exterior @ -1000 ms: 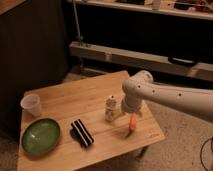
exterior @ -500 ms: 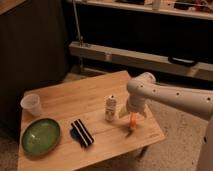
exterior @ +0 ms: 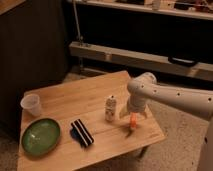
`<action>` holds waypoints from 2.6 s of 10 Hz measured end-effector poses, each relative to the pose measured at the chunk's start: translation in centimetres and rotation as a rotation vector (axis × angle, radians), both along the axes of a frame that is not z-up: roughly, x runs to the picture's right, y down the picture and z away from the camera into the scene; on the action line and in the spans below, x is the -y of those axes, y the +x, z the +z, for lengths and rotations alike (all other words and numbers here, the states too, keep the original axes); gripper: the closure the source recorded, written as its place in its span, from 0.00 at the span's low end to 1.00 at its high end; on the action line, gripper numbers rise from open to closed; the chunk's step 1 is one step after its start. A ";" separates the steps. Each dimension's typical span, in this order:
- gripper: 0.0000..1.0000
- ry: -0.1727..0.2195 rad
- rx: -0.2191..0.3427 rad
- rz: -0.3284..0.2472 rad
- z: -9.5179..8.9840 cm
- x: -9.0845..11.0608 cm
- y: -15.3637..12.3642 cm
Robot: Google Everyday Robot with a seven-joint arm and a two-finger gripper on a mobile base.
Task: Place the pepper in the ceramic cup
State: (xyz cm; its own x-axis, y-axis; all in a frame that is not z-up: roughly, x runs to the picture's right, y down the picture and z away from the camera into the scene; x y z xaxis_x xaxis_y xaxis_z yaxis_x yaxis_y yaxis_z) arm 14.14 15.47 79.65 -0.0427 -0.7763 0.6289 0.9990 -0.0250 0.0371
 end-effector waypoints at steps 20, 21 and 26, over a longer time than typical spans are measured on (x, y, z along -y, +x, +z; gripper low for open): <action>0.20 -0.152 -0.124 -0.013 3.7 0.4 3.5; 0.20 -0.157 -0.121 -0.005 4.0 0.1 3.7; 0.20 -0.184 -0.136 0.010 6.9 -1.1 3.9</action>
